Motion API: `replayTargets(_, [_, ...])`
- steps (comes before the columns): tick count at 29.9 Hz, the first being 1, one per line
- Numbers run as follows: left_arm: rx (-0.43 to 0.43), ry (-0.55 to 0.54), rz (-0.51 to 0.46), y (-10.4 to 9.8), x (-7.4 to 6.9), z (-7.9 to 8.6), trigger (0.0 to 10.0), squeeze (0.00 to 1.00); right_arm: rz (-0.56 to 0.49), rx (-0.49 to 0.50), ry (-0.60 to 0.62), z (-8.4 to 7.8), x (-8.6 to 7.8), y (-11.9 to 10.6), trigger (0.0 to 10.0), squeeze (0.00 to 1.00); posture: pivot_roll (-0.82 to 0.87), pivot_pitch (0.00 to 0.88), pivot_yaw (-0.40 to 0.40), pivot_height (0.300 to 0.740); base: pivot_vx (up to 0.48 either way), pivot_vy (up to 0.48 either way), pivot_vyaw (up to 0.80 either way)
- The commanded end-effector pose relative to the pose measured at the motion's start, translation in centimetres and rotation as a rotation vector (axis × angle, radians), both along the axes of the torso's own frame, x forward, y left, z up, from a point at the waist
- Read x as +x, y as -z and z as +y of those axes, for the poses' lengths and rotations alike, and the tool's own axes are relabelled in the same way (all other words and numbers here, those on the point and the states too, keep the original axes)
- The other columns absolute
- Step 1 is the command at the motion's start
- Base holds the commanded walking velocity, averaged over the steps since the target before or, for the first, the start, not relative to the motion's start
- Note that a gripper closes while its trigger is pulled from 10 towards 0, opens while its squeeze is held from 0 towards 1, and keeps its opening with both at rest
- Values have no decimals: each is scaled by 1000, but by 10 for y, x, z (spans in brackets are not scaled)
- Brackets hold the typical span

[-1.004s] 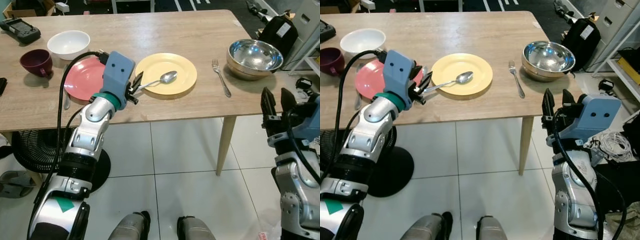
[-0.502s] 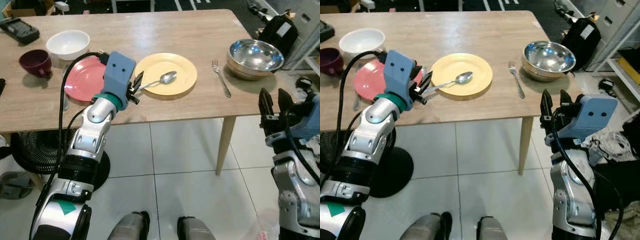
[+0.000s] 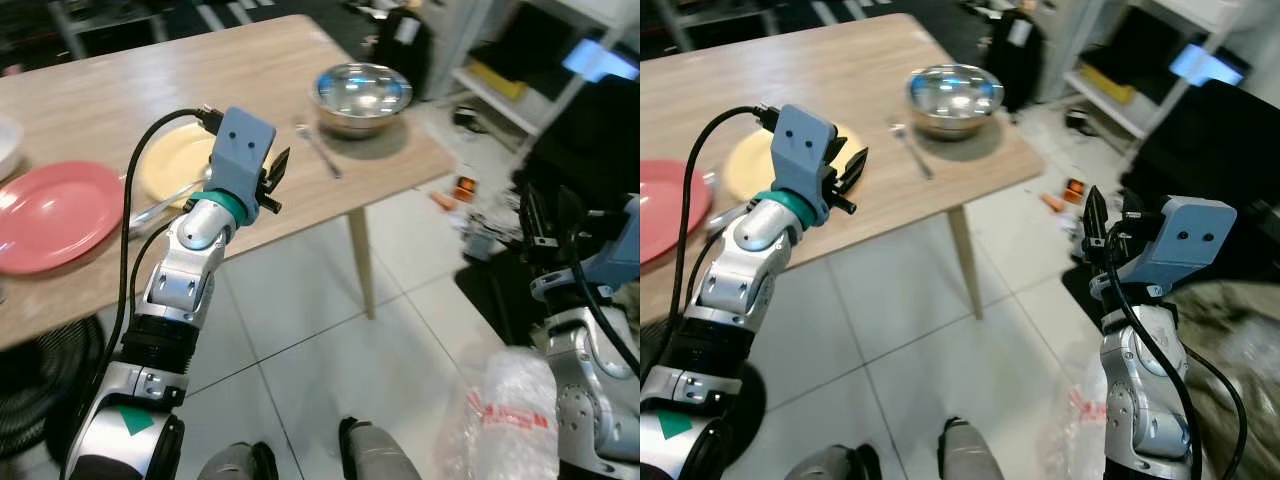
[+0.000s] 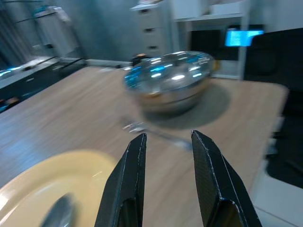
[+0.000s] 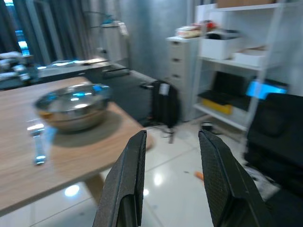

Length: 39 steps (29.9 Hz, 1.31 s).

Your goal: Setting the table

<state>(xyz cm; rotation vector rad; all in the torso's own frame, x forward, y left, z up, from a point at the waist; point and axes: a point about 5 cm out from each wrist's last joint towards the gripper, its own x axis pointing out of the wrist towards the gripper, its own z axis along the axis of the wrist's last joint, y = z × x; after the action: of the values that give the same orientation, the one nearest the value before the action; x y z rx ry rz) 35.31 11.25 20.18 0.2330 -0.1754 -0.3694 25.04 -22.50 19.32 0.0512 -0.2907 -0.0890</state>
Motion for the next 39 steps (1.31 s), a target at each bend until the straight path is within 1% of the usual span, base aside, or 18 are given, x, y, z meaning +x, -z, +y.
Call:
replayTargets(1, [10, 4, 23, 5, -2, 0, 10000, 0, 6, 15, -3, 2, 0, 4, 10000, 0, -8, 20, 61, 740, 0, 0, -800])
replayTargets(19, [15, 9, 29, 5, -2, 0, 10000, 0, 7, 15, -7, 3, 1, 4, 10000, 0, -3, 22, 65, 740, 0, 0, -800])
replayTargets(39, [20, 31, 26, 4, -1, -5, 10000, 0, -4, 12, 1, 1, 2, 3, 10000, 0, 2, 17, 65, 740, 0, 0, -800])
